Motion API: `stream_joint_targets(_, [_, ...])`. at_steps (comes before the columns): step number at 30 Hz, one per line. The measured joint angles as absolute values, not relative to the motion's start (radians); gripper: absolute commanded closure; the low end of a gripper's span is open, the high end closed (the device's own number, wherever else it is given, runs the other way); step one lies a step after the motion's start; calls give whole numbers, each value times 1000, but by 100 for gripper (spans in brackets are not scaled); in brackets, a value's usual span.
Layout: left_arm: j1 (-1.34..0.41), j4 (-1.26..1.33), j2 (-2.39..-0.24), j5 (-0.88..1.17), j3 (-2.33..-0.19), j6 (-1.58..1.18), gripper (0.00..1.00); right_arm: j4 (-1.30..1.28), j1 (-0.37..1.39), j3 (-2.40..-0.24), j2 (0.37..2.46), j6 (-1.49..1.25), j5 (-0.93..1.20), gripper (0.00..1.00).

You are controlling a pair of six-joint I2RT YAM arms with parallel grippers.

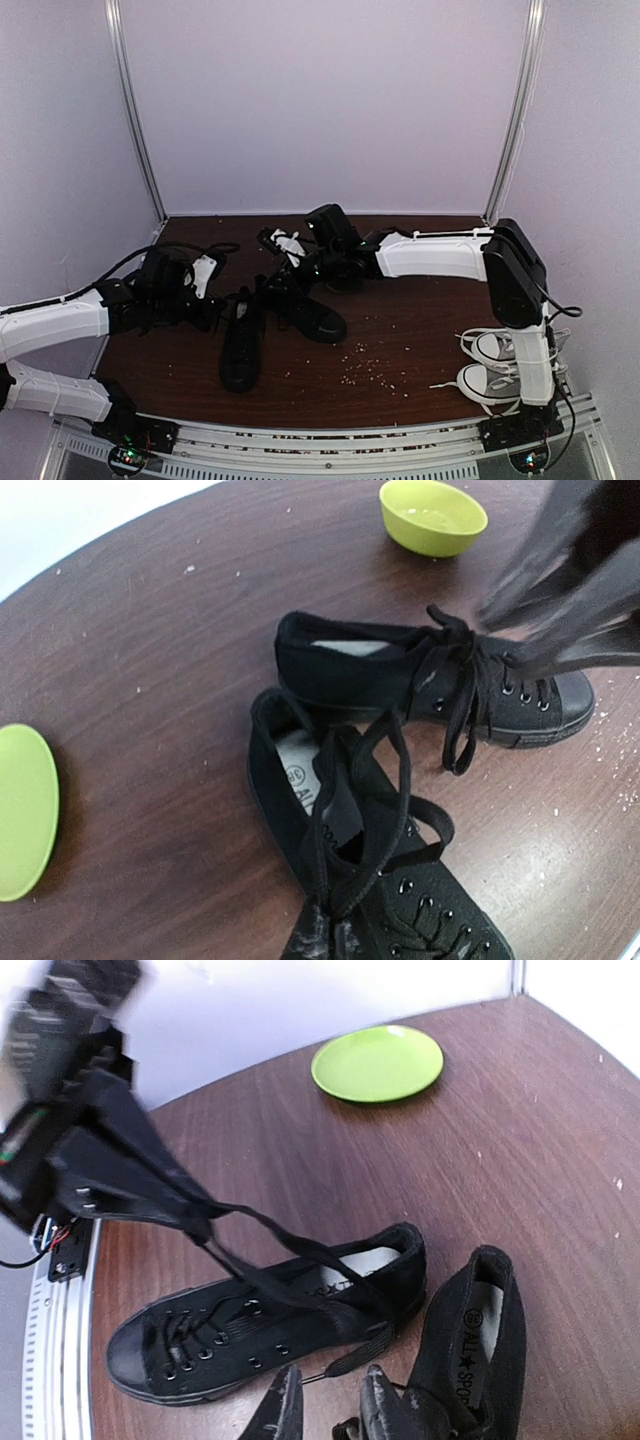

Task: Tie the shoes
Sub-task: Cross the shoelace.

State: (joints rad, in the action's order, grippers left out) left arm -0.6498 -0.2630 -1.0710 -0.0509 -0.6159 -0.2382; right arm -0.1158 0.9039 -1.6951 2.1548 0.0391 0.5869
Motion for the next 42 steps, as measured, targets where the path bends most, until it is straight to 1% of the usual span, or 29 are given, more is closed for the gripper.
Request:
stream_joint_targets(2, [-650, -293, -1071, -53, -620, -258, 100, -72, 912, -1642, 2111, 51, 590, 81])
stream_joint_targets(5, [-650, -324, -1070, -54, -623, -276, 100, -21, 947, -1634, 2112, 58, 594, 81])
stream_joint_targets(10, [-650, -346, -1067, -57, -640, -287, 100, 30, 1001, -1721, 2215, 39, 601, 82])
stream_joint_targets(13, [-650, -348, -1067, -59, -647, -287, 100, 59, 1015, -1731, 2262, 22, 591, 81])
stream_joint_targets(19, [-650, -346, -1067, -60, -648, -286, 100, 98, 1011, -1731, 2305, 11, 509, 77])
stream_joint_targets(23, [-650, -345, -1067, -67, -648, -278, 100, 194, 1011, -1723, 2308, 21, 437, 74])
stream_joint_targets(29, [-650, -334, -1077, -68, -649, -260, 100, 344, 1037, -1668, 2313, 107, 353, 70])
stream_joint_targets(35, [-642, -319, -1100, -58, -657, -245, 100, 443, 1084, -1629, 2340, 182, 284, 69])
stream_joint_targets(42, [-617, -314, -1102, -40, -661, -229, 100, 487, 1088, -1629, 2363, 199, 238, 72])
